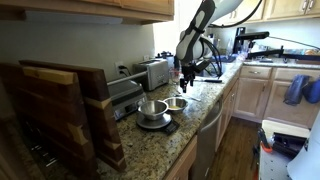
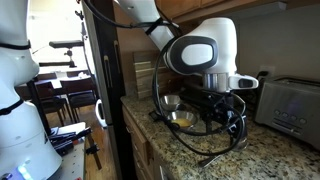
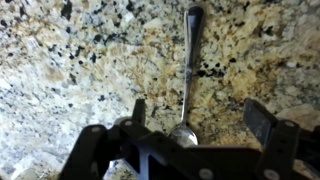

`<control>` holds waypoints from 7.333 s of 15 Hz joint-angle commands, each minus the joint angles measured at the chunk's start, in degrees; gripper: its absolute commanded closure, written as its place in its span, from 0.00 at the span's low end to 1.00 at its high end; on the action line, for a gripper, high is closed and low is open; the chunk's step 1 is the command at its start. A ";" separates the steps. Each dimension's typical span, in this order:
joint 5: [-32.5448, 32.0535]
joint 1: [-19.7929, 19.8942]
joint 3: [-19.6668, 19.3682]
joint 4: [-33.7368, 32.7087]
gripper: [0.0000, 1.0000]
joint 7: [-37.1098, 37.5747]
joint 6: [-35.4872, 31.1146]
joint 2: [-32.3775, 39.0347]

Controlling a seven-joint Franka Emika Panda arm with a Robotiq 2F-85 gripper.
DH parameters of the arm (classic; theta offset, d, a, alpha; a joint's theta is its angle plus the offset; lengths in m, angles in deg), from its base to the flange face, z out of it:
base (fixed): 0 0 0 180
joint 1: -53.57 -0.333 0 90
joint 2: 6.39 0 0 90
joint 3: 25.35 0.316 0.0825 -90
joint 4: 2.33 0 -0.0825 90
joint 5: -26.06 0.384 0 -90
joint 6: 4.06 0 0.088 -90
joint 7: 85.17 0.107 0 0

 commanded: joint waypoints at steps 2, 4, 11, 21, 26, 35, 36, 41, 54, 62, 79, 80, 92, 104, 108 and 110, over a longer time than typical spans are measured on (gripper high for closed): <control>2.85 3.36 2.84 -4.65 0.00 -1.57 -0.04 4.25; 3.09 3.99 3.47 -5.73 0.02 -1.70 0.01 5.54; 5.42 6.39 5.72 -8.82 0.10 -2.13 1.80 8.58; 8.89 9.26 7.56 -9.96 0.47 -4.40 3.73 9.73; 10.72 10.05 8.19 -10.98 0.81 -6.37 6.27 9.89; 11.56 10.09 7.77 -11.66 0.94 -8.50 11.45 9.13; 11.25 9.93 7.68 -11.39 0.94 -8.78 12.32 8.51; 10.23 9.36 7.50 -9.28 0.95 -12.42 15.69 3.74; -2.26 0.34 6.16 -5.26 0.95 -14.94 29.00 -6.31; -9.22 -6.18 7.75 -3.33 0.95 -13.93 34.32 -6.48; -13.93 -7.55 8.13 -5.41 0.98 -15.89 38.25 -3.16; -14.72 -7.70 8.16 -5.41 0.98 -15.78 38.97 -3.35; -28.85 -11.60 9.63 -8.81 0.98 -16.61 46.21 0.94; -36.95 -13.64 11.59 -9.35 0.98 -17.02 45.65 3.99; -39.80 -14.40 12.32 -9.16 0.98 -17.22 45.98 4.55; -41.84 -14.84 12.47 -9.00 0.98 -17.08 46.20 4.84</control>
